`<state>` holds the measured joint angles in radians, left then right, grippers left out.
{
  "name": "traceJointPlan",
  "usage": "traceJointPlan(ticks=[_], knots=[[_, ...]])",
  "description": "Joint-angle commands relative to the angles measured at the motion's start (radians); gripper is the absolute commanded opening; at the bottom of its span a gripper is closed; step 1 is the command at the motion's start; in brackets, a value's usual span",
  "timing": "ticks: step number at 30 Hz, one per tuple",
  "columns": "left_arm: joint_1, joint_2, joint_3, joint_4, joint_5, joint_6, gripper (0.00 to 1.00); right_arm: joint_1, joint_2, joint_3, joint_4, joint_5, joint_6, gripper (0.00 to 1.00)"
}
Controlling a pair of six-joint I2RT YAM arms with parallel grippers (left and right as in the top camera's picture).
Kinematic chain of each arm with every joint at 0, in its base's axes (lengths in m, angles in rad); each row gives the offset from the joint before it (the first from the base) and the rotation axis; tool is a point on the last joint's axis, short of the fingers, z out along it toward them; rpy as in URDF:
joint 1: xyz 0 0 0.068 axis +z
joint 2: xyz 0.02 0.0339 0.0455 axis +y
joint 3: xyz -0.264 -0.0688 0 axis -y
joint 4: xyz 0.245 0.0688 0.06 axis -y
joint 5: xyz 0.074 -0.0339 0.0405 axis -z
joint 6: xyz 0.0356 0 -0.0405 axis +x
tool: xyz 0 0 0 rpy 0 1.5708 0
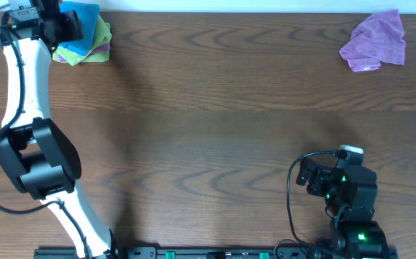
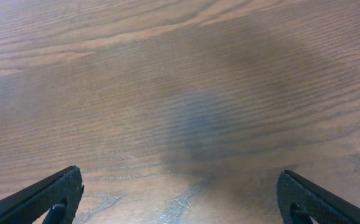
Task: Fold the cloth
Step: 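Lower the blue cloth onto the stack and open the left gripper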
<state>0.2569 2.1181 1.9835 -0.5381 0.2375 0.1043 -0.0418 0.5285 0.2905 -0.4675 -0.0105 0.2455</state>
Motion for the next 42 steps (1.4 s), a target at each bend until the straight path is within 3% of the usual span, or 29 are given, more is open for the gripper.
traceJointPlan(ticks=[1,2,3,12,23,42], knots=[[0.0,-0.003,0.024,0.055,0.01,-0.001,0.16,-0.005,-0.005,-0.009,-0.001,0.007,0.012,0.99],[0.0,0.006,0.024,0.077,0.01,-0.002,0.06,-0.005,-0.005,-0.009,-0.001,0.007,0.012,0.99],[0.0,0.017,0.024,0.094,0.01,-0.004,0.06,-0.005,-0.005,-0.009,-0.001,0.007,0.012,0.99],[0.0,0.147,0.024,0.223,-0.012,-0.045,0.06,-0.005,-0.005,-0.009,-0.001,0.007,0.012,0.99],[0.005,0.24,0.024,0.267,-0.092,-0.06,0.06,-0.005,-0.005,-0.009,-0.001,0.006,0.012,0.99],[0.037,0.32,0.024,0.322,-0.083,-0.061,0.05,-0.005,-0.005,-0.009,-0.001,0.006,0.012,0.99]])
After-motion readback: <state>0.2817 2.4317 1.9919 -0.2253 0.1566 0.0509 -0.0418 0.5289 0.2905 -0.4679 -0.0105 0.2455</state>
